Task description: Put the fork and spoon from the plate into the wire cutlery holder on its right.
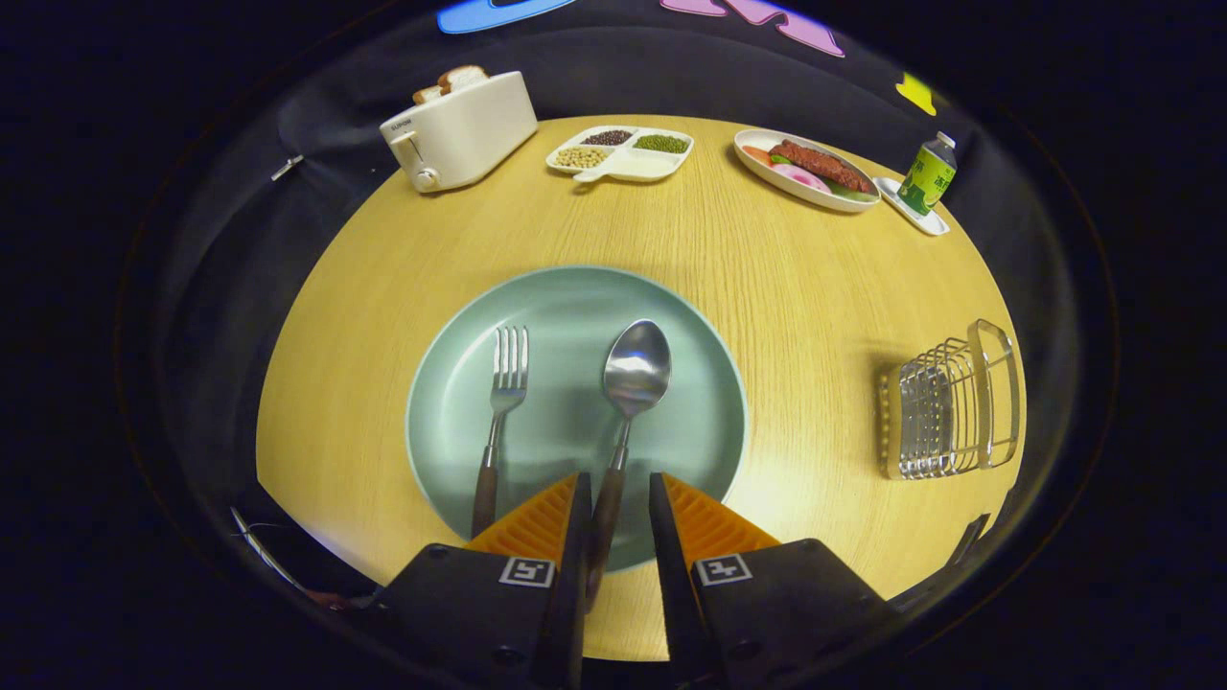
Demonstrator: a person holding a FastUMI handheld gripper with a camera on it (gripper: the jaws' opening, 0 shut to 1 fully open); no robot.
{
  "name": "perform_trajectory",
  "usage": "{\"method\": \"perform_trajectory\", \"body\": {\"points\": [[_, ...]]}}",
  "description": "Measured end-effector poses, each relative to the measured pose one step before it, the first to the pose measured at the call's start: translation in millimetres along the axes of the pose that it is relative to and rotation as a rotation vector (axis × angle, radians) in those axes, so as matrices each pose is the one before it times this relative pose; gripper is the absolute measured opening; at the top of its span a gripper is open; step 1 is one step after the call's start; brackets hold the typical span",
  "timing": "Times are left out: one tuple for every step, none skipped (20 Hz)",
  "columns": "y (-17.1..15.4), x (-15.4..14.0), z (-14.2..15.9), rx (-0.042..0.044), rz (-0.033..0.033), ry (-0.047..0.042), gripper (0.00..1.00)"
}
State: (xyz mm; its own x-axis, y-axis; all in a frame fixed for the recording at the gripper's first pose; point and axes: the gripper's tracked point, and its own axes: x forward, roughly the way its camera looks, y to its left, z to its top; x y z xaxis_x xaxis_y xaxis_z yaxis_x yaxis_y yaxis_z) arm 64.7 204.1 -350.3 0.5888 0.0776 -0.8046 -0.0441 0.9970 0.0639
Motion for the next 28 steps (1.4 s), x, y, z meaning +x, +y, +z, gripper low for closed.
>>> {"method": "perform_trajectory", "body": {"points": [[1.82,4.69,-2.13,0.00085,0.00085,0.01553,0.39],[0.04,4.88,-3.14,-0.00674,-0.00621,0.02011,0.39],[-3.04,2.92,0.89,-0.01488,-0.02351,0.00423,0.39],[-11.75,-2.17,4.42,-0.01028,-0.04299,-0.01299,0.3],[-2.76,2.2,3.33,-0.00835,-0.00834,0.00508,0.22],[1.19,-3.98,-3.65,0.00318,0.00666,0.01578,0.13],[1.46,0.93,-1.11,0.00167,0.01561,0.00472,0.12],[0.57,-2.4,1.97,-0.00462,0.02182,-0.00046,0.09],[-0.37,-3.03,2.05,-0.00885,0.01682,-0.00806,0.09],[-3.09,-5.42,0.76,-0.00315,0.01341,-0.00564,0.09],[-2.18,-9.72,2.43,0.00329,0.01928,-0.01234,0.09],[-2.7,-13.55,2.94,0.00031,0.0197,-0.01256,0.09],[-6.5,-13.28,4.35,-0.00257,0.016,-0.00595,0.09],[-8.21,-14.84,4.04,-0.00251,0.02039,-0.00176,0.09],[-10.2,-18.37,3.53,-0.00181,0.01606,0.00064,0.09],[-14.69,-18.73,3.12,-0.00439,0.01026,0.0071,0.09],[-17.29,-17.38,3.28,-0.00742,-0.00045,0.00983,0.09],[-19.8,-16.15,1.9,-0.01641,-0.00734,0.01598,0.09],[-20.33,-14.62,-0.24,-0.02137,-0.01111,0.02371,0.09],[-20.3,-11.67,-2.59,-0.02371,-0.0161,0.02631,0.09],[-20.12,-8.17,-5.03,-0.02332,-0.01811,0.04096,0.09],[-18.88,-3.45,-7.02,-0.01858,-0.023,0.04482,0.09],[-16.71,-0.32,-10.78,-0.01961,-0.01911,0.06419,0.09],[-12.6,0.97,-7.9,-0.01273,-0.0184,0.05304,0.09],[-9.4,2.13,-7.06,-0.01075,-0.00718,0.04779,0.09],[-4.12,4.92,-4.25,-0.01083,-0.00325,0.04287,0.09],[-4.78,4.45,-5.7,-0.01276,0.00115,0.04954,0.09],[-1.95,6.55,-4.29,-0.00924,0.00009,0.04811,0.09]]}}
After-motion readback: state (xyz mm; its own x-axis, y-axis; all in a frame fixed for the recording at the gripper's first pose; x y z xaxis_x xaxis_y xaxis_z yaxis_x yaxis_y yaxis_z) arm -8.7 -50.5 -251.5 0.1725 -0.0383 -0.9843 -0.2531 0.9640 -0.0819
